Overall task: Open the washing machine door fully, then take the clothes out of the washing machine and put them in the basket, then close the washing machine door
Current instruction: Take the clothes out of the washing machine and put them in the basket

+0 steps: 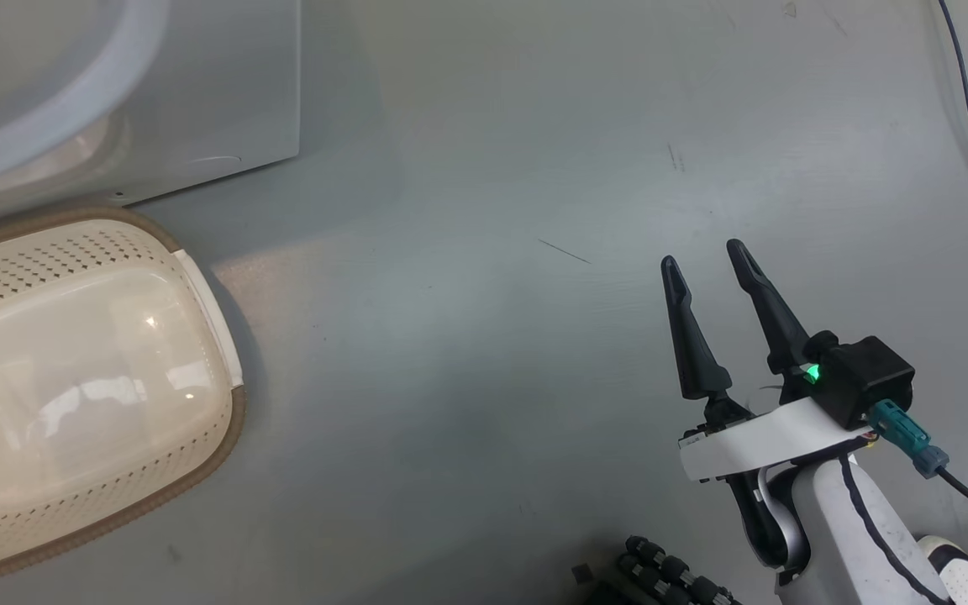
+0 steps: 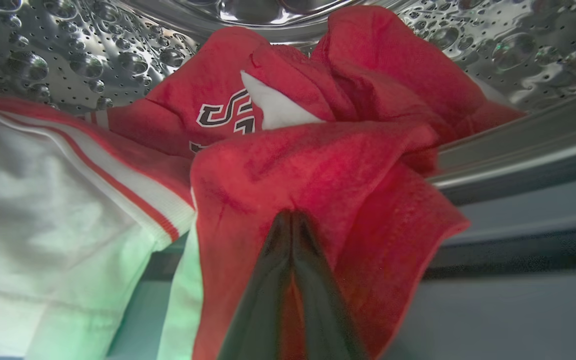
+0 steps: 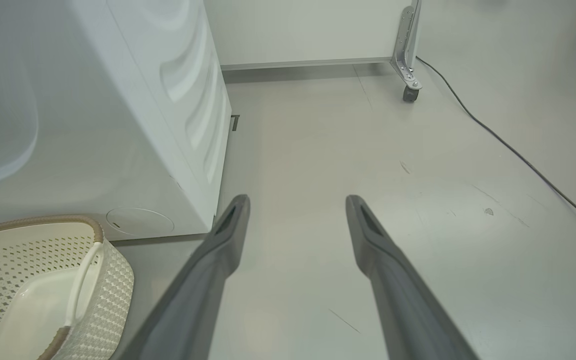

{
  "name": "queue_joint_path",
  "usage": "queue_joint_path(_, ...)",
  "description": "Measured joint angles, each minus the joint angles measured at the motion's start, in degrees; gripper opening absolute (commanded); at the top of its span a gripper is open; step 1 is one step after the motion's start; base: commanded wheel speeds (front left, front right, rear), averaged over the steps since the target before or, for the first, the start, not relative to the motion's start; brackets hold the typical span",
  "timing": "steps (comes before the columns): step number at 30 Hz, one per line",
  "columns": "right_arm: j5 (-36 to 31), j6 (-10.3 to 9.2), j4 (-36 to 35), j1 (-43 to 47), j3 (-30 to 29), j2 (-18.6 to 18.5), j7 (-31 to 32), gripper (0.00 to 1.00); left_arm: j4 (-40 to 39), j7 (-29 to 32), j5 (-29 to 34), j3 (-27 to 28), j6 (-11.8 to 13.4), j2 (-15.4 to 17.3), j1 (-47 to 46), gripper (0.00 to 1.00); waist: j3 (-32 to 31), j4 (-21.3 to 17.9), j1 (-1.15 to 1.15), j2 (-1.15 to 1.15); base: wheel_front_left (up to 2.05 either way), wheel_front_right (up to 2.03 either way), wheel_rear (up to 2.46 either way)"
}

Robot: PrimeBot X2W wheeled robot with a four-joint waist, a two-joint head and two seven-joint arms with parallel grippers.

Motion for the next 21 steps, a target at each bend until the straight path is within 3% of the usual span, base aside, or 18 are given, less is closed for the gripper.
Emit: queue_joint_path(21,-0.6,-0.76,0.9,-1.0,-1.4,0.0,0.0,1.00,4.5,-9.7,-0.4,0.1,-3.5,-3.9,0.2,0.00,-3.5,2.7,0.00,0.00,0.00,0.00,0.00)
